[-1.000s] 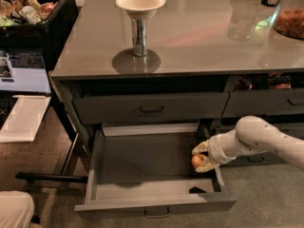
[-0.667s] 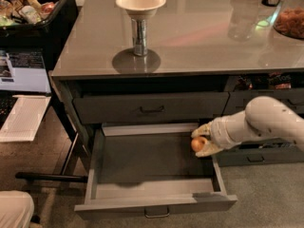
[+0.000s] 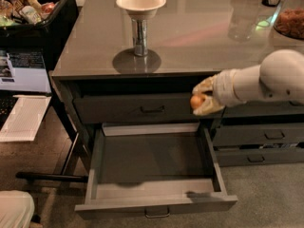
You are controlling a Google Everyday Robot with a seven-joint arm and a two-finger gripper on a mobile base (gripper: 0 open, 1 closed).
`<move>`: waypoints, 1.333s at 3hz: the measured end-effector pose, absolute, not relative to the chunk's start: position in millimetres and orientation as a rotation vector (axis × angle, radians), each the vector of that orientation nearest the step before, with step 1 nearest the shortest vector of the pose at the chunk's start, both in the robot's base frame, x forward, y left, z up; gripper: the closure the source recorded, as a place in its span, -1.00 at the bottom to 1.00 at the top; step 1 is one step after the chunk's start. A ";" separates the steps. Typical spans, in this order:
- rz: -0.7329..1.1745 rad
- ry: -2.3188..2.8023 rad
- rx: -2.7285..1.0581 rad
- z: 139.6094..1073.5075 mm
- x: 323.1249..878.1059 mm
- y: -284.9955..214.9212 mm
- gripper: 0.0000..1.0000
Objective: Pick orange from middle drawer and place on counter
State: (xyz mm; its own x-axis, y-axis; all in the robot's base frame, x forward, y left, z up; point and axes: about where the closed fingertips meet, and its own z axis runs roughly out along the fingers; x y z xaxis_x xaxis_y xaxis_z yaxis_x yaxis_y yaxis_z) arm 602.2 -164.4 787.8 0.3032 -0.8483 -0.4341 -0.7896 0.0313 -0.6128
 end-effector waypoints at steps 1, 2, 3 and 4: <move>-0.138 1.476 -1.623 841.7 634.1 -167.2 1.00; -0.150 1.462 -1.496 877.7 661.7 -169.5 1.00; -0.154 1.457 -1.391 902.0 684.4 -173.1 1.00; -0.124 1.486 -1.314 909.7 709.5 -176.7 1.00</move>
Offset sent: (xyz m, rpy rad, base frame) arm 0.0913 -0.0156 0.1355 0.2623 -0.2073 -0.2042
